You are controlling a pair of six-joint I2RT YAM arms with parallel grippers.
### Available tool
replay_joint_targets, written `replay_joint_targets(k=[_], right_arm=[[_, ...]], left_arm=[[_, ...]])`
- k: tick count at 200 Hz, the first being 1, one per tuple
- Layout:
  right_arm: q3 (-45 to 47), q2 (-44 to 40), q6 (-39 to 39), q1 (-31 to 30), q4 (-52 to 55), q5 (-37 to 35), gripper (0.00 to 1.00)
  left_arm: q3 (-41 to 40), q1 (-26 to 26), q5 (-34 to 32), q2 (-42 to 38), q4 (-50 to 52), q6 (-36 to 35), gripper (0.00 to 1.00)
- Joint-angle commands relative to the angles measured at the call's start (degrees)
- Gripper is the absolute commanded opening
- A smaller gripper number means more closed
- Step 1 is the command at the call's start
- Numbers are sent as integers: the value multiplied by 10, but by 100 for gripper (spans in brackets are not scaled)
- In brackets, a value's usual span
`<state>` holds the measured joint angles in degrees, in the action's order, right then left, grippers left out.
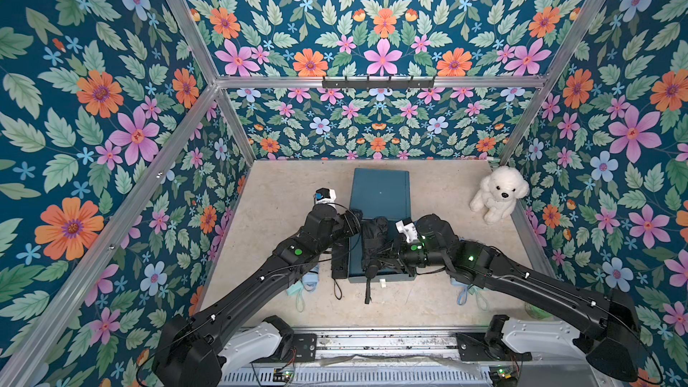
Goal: Place the umbrella in the drawer by color
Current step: Place the umbrella in the drawer.
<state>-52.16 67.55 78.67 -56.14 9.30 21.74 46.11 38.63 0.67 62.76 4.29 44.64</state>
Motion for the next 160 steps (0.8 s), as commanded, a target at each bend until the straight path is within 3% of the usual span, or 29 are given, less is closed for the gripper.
replay_joint_targets(k=[1, 124, 160], right_arm=[[20, 0, 27, -1, -26, 2, 0], [-51, 119, -39, 47, -38, 14, 4], [-59, 142, -55, 52, -40, 10, 18]], left_arm=[[5, -1, 3, -1, -7, -1, 70], [-5, -1, 13, 4, -9, -1, 67], [-7, 0, 14, 5, -5, -2, 66]])
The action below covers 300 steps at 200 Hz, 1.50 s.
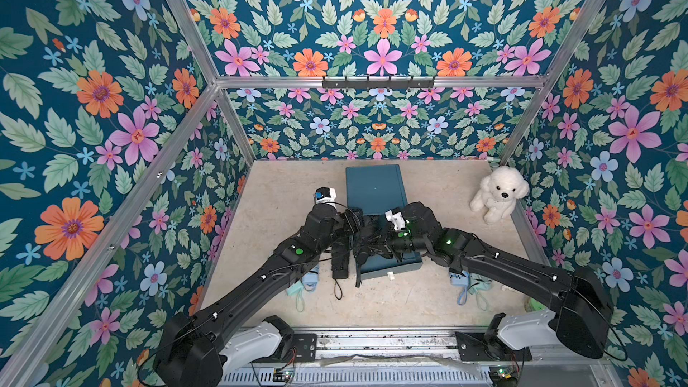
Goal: Place the umbrella in the drawer by color
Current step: Place the umbrella in the drawer.
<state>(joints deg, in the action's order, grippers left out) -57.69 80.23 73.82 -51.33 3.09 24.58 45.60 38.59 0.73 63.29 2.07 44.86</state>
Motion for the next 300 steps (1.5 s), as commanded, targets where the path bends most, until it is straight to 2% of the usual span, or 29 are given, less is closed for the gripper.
replay_joint_targets(k=[1, 14, 29, 33, 38, 39, 40, 41, 42, 48, 95, 119, 133, 146, 155, 161, 174, 187, 192, 211, 226, 236, 242, 266, 300], right_arm=[[-5, 15, -7, 4, 24, -18, 18], [-10, 17, -17, 6, 43, -29, 36], [-15, 11, -33, 7, 72, -52, 53], [-19, 10, -39, 7, 82, -59, 61], [-28, 8, -51, 7, 103, -70, 79], [-28, 8, -51, 7, 103, -70, 79], [-31, 8, -55, 7, 111, -75, 89], [-31, 8, -55, 7, 111, -75, 89], [-35, 7, -60, 7, 118, -79, 97], [-45, 5, -74, 7, 139, -94, 99], [-90, -20, -138, 5, 231, -153, 99], [-135, -19, -186, -10, 299, -212, 94], [-161, -20, -208, -17, 332, -246, 82], [-179, -21, -226, -23, 351, -269, 58], [-193, -21, -236, -27, 366, -288, 46], [-202, -20, -246, -32, 375, -302, 40], [-219, -19, -261, -39, 393, -328, 35], [-233, -23, -278, -44, 412, -369, 14], [-234, -26, -281, -45, 416, -387, 0], [-235, -40, -293, -40, 427, -443, 0], [-238, -39, -305, -19, 435, -443, 0], [-239, -36, -304, -9, 450, -448, 31], [-237, -35, -307, -9, 455, -453, 37], [-196, -55, -296, -9, 442, -449, 43], [-133, -87, -274, -8, 417, -423, 45]], left_arm=[[-2, 0, 14, -1, 18, -4, 66], [-1, 0, 12, -2, 20, -4, 66], [2, 0, 7, -3, 25, -6, 66], [3, 0, 6, -3, 27, -7, 66], [4, 0, 4, -3, 29, -7, 66], [5, 0, 3, -3, 30, -8, 66], [5, 0, 3, -3, 30, -8, 66], [5, 0, 3, -3, 31, -8, 66], [5, -1, 3, -3, 31, -8, 66], [7, 0, 1, -3, 32, -8, 66], [19, 0, -15, -7, 48, -13, 66], [27, -2, -21, -6, 56, -14, 66], [32, -2, -23, -5, 61, -15, 66], [38, -2, -25, -3, 65, -15, 66], [42, -2, -27, -2, 70, -15, 66], [46, -2, -29, -2, 74, -16, 66], [53, -3, -35, -4, 88, -16, 66], [55, -4, -41, -11, 99, -18, 66], [54, -5, -42, -14, 101, -17, 66], [50, -8, -45, -25, 108, -20, 66], [51, -13, -45, -26, 120, -23, 66], [51, -16, -41, -27, 127, -22, 66], [49, -18, -36, -27, 128, -23, 66], [39, -25, -24, -38, 124, -24, 66], [32, -31, -12, -42, 112, -29, 69]])
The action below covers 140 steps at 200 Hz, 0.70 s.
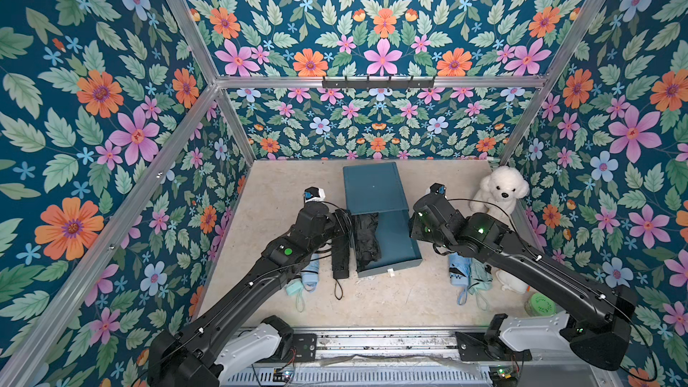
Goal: Place the umbrella in the drawer by color
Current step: Place the umbrella in the drawer, then adjust the storage box at the center of the board.
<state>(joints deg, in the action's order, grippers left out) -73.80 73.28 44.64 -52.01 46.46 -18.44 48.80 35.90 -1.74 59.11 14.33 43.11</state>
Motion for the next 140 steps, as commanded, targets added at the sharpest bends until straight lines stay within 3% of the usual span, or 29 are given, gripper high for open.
replay_joint_targets(k=[1, 59, 87, 140], right_arm=[[30, -18, 18, -1, -18, 8, 45], [50, -44, 32, -1, -40, 23, 51], [55, -43, 36, -1, -37, 18, 51], [84, -47, 46, -1, -66, 43, 51]], left_arm=[[0, -5, 14, 0, -11, -12, 69], [46, -52, 59, 57, -61, -40, 81], [75, -81, 92, 111, -83, -52, 80], [104, -82, 132, 176, -107, -80, 74]])
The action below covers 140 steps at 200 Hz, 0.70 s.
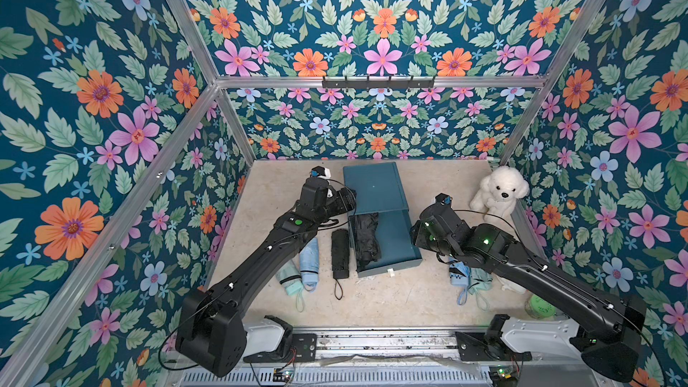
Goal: Place the umbrella in the drawer by color
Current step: Adjust the storage box at the center of the board.
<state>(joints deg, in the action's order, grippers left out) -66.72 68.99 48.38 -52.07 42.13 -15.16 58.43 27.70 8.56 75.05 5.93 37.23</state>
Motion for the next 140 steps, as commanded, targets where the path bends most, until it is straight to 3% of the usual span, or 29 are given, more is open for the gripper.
replay_joint_targets(k=[1, 78, 117, 140], right_arm=[[14, -4, 9, 0, -23, 11, 51], [14, 5, 25, -20, -53, 32, 50], [9, 11, 30, -24, -49, 32, 50], [-10, 13, 39, -24, 2, -14, 50]], left_arm=[[7, 0, 29, 18, -23, -22, 74], [15, 13, 47, 45, -19, -34, 62], [15, 13, 32, 46, -16, -30, 60], [23, 13, -13, 28, 19, -24, 64]])
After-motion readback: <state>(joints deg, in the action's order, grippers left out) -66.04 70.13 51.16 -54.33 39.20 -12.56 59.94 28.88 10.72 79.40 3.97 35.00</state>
